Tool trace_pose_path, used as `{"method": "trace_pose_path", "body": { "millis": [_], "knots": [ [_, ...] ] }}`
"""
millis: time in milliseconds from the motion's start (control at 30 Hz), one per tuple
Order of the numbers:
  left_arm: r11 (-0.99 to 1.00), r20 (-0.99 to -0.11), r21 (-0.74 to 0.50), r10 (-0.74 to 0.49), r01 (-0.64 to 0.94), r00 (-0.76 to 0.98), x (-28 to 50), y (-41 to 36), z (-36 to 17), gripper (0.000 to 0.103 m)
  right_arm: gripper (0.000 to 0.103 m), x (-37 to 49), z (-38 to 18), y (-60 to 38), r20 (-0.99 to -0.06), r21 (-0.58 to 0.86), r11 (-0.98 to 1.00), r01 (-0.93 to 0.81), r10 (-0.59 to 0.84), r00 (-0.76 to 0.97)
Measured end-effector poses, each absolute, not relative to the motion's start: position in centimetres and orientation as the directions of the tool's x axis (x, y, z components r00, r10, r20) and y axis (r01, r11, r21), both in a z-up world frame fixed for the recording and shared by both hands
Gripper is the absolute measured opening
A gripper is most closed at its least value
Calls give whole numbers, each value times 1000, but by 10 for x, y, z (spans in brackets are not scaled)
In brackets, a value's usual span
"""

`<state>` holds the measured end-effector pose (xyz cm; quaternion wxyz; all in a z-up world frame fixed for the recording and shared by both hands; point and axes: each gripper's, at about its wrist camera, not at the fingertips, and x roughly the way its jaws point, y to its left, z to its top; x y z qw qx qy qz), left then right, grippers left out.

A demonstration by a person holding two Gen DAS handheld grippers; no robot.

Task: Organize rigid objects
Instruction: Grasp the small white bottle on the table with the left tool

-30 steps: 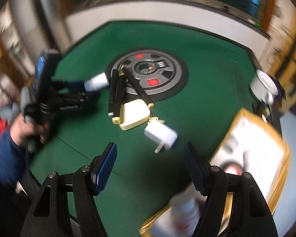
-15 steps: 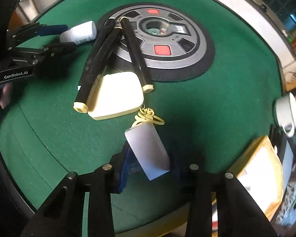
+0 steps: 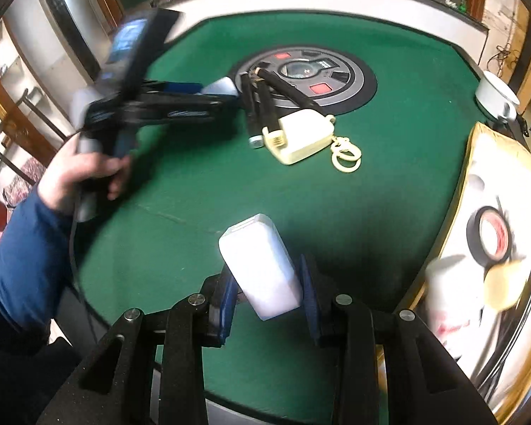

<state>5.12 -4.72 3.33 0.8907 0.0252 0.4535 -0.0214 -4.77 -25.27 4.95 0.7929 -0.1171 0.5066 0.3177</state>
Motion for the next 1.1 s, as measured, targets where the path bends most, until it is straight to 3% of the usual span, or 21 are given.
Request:
{"method": "trace_pose_path", "body": {
  "millis": [200, 700, 833, 967, 1100],
  "knots": [
    [998, -806, -21, -55, 63, 589, 35, -45, 34, 41, 30, -62, 47, -258, -834, 189, 793, -580, 441, 331],
    [992, -773, -86, -122, 88, 623, -36, -69, 52, 41, 30, -56, 24, -243, -842, 108, 829, -548, 370, 393],
    [993, -772, -116, -105, 23, 627, -25, -51, 61, 52, 30, -55, 25, -241, -837, 111, 831, -545, 374, 400],
    [987, -784, -155, -91, -51, 614, -4, -38, 57, 52, 30, -52, 24, -240, -834, 120, 831, -542, 381, 400],
    [992, -813, -92, -24, -87, 582, 27, -38, 47, 52, 30, -50, 22, -240, -831, 134, 829, -543, 393, 395]
  ]
}}
